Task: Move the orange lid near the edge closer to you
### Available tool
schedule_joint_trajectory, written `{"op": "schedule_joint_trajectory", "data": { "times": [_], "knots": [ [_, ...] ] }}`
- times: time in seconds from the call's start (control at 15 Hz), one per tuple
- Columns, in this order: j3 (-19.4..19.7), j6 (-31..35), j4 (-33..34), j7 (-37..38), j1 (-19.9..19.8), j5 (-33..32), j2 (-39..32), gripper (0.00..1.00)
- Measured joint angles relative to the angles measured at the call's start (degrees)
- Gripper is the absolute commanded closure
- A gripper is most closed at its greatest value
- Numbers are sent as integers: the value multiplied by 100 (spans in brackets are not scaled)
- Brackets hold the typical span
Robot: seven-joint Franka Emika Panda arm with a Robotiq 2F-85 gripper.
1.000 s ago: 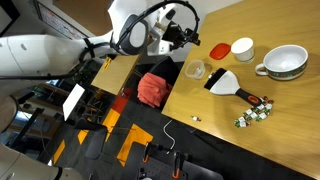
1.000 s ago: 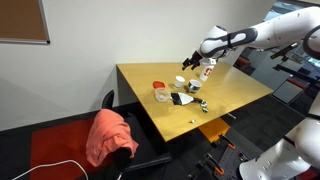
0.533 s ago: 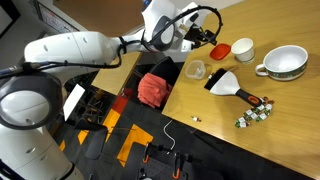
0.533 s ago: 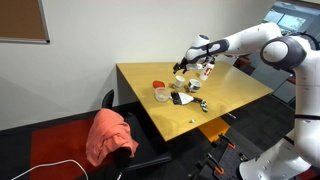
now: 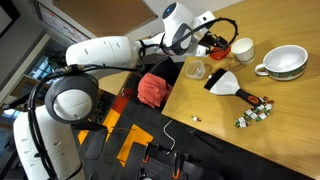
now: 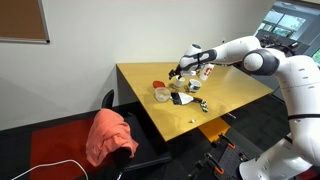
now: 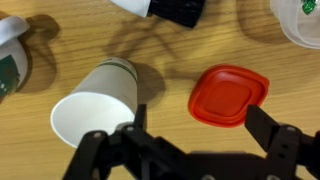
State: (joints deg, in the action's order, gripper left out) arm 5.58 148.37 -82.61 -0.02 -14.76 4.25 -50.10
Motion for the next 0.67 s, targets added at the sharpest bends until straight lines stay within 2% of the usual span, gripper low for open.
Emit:
{"op": "schedule_joint_trajectory", "data": {
  "times": [0.67],
  "knots": [
    [-56,2,617,12,13,0,-717,0]
  ]
}}
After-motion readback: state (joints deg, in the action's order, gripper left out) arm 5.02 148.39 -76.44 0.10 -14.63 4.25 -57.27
